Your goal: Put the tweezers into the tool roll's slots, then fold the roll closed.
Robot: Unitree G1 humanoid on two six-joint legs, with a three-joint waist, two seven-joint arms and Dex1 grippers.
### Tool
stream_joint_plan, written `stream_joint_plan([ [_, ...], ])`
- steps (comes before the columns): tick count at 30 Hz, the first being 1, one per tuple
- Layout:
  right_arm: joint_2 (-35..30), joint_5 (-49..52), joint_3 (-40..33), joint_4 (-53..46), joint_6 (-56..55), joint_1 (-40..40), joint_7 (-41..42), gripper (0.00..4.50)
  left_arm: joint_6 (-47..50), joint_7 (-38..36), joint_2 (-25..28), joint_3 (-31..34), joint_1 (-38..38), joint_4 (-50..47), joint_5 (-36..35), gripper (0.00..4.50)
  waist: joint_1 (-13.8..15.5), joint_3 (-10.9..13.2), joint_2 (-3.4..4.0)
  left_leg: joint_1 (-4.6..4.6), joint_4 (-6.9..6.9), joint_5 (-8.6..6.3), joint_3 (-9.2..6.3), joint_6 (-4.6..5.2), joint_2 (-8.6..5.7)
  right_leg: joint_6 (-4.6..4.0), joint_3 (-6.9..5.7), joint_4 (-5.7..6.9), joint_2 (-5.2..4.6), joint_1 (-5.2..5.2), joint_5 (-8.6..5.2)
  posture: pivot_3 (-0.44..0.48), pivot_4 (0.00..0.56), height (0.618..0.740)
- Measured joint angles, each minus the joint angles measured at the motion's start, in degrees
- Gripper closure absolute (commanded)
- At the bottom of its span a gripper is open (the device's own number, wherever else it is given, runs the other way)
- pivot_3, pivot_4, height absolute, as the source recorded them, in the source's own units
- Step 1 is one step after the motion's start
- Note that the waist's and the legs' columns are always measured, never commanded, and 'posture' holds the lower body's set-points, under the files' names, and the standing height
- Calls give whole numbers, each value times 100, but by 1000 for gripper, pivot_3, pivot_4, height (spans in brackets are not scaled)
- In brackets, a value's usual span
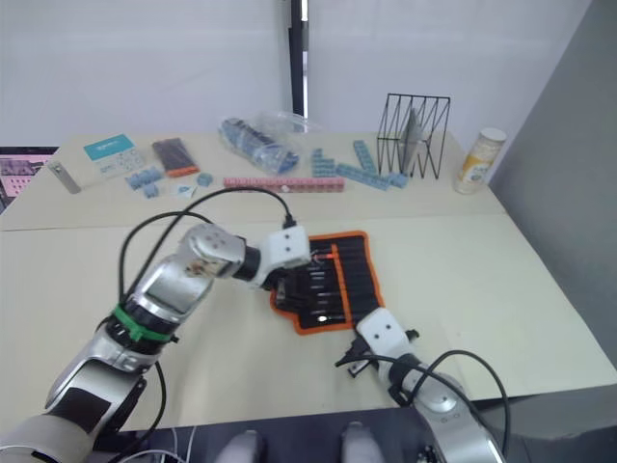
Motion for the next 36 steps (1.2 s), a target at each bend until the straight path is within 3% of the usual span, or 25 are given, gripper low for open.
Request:
stream_joint_plan([
  [5,64,127,-141,-49,-164,152,0,4500,-500,320,441,1233,1101,-97,-491,19,-63,4,5,-1,-1,0,0,0,4,-4,0,6,2,-6,-1,0,150,737],
  [11,124,302,-433,-441,-348,336,2,4500,-1763,785,489,2369,2309,30,-830,19,-57,7,7,-1,0,0,0,0,4,-7,-1,7,0,-7,1,0,150,737],
  [16,211,521,-922,-878,-371,430,-58,2977,-2191,754,589,3196,3202,119,-1390,0,-70,8,8,1,0,0,1,0,7,-9,-1,7,2,-7,0,0,150,737],
  [24,388,982,-1686,-719,-366,577,-104,205,-2400,806,728,3803,3961,120,-1824,0,-47,8,10,8,0,1,3,0,9,-30,-1,9,1,-3,-8,0,150,737],
  [25,374,1013,-1781,-599,-375,604,-95,15,-2423,850,728,3839,4002,105,-1863,0,-50,8,10,10,0,0,5,0,10,-36,-1,10,1,-1,-11,0,150,737],
  [30,136,1010,-1760,-189,-423,632,100,15,-2488,1119,730,3920,4143,-108,-1972,0,-74,10,13,12,0,0,5,0,13,-38,-1,15,4,-3,-10,0,150,737],
  [36,-253,430,-296,-413,-290,206,314,15,-2488,1084,835,3877,4491,-380,-2015,0,-143,11,13,18,-1,0,8,0,27,-57,0,15,19,-8,-13,0,150,737],
])
